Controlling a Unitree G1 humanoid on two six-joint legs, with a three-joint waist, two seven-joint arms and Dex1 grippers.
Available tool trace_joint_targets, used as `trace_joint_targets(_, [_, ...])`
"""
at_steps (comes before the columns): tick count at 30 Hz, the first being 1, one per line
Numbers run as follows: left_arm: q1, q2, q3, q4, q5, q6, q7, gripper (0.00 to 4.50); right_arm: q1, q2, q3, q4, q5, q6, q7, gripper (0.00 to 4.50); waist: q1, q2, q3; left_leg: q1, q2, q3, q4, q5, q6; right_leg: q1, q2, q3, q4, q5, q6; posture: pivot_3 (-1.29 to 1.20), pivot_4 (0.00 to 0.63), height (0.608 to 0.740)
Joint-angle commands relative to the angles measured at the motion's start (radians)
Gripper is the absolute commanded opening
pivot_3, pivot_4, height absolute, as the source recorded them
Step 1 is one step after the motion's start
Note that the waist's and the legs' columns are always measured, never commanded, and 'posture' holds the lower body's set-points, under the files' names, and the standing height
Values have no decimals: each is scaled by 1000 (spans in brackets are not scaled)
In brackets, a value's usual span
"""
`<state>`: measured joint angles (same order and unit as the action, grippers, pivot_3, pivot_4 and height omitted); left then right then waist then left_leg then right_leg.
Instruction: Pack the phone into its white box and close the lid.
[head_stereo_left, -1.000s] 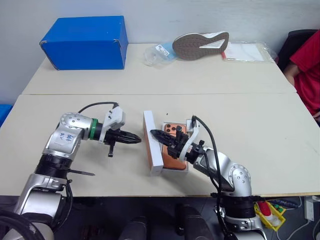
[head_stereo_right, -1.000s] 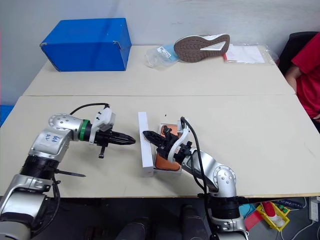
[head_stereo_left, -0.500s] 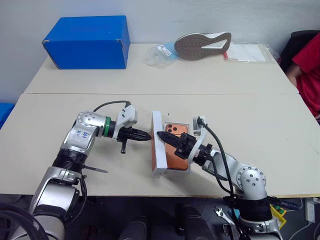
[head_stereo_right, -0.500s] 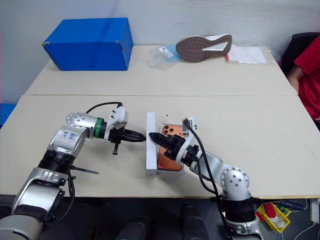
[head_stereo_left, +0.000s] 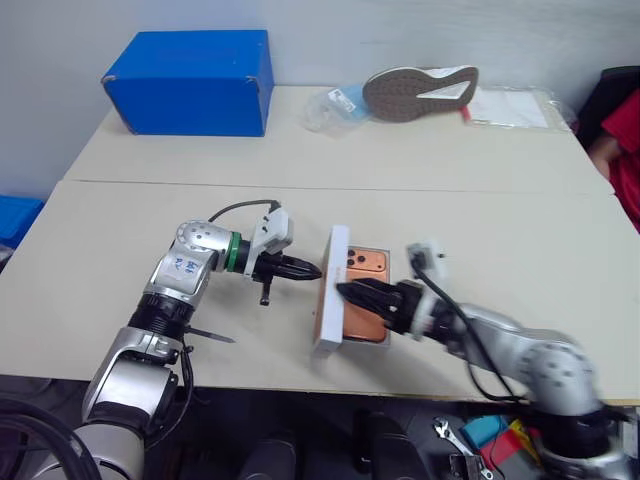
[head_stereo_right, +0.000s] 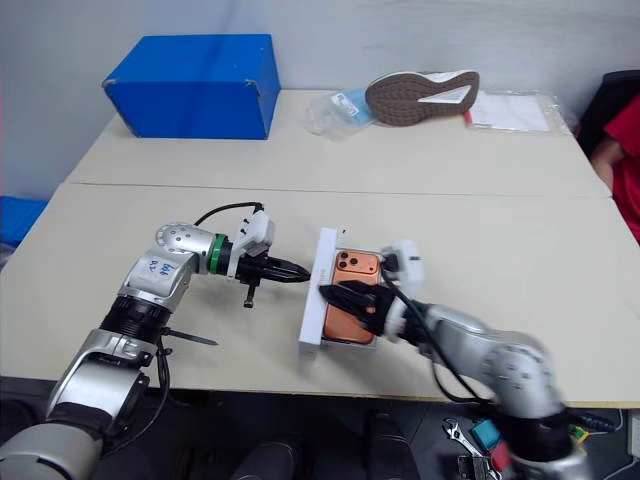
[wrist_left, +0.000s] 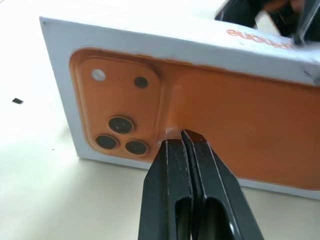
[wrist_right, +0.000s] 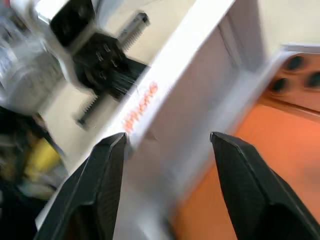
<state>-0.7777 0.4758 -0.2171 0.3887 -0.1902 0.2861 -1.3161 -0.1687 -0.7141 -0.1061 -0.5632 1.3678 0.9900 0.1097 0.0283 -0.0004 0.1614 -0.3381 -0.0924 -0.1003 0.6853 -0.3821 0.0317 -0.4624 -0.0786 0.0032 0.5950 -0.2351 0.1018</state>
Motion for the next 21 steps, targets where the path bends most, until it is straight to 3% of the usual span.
trace_joint_targets(1, [0,0,-7,-82,-27,20,-32,0,96,-112,-117,-102,-3,-6,188,2526,-1,0,0,0,1,0,0,0,0,0,0,0,0,0,0,0,150,740])
trace_joint_targets(7, [-14,-22,-6,-83,-32,31,-37,0,250,-225,-261,-148,-70,-49,349,2526,-2,-1,0,1,1,2,0,0,1,2,0,2,-1,1,2,0,150,740])
trace_joint_targets(16, [-80,-102,-61,50,53,-92,-2,0,335,-246,-295,-182,-223,-118,456,2526,7,-2,1,1,0,2,1,0,1,2,0,1,-2,1,2,0,150,740])
trace_joint_targets(19, [-105,-54,-27,46,31,-92,-43,0,356,-246,-285,-204,-275,-138,468,2526,9,-3,1,1,0,2,1,0,1,2,0,1,-2,1,2,0,150,740])
trace_joint_targets(21, [-115,2,7,26,-1,-53,-85,0,363,-237,-285,-210,-294,-150,470,2142,1,-3,1,1,0,2,1,-1,1,1,1,1,-2,1,2,0,150,740])
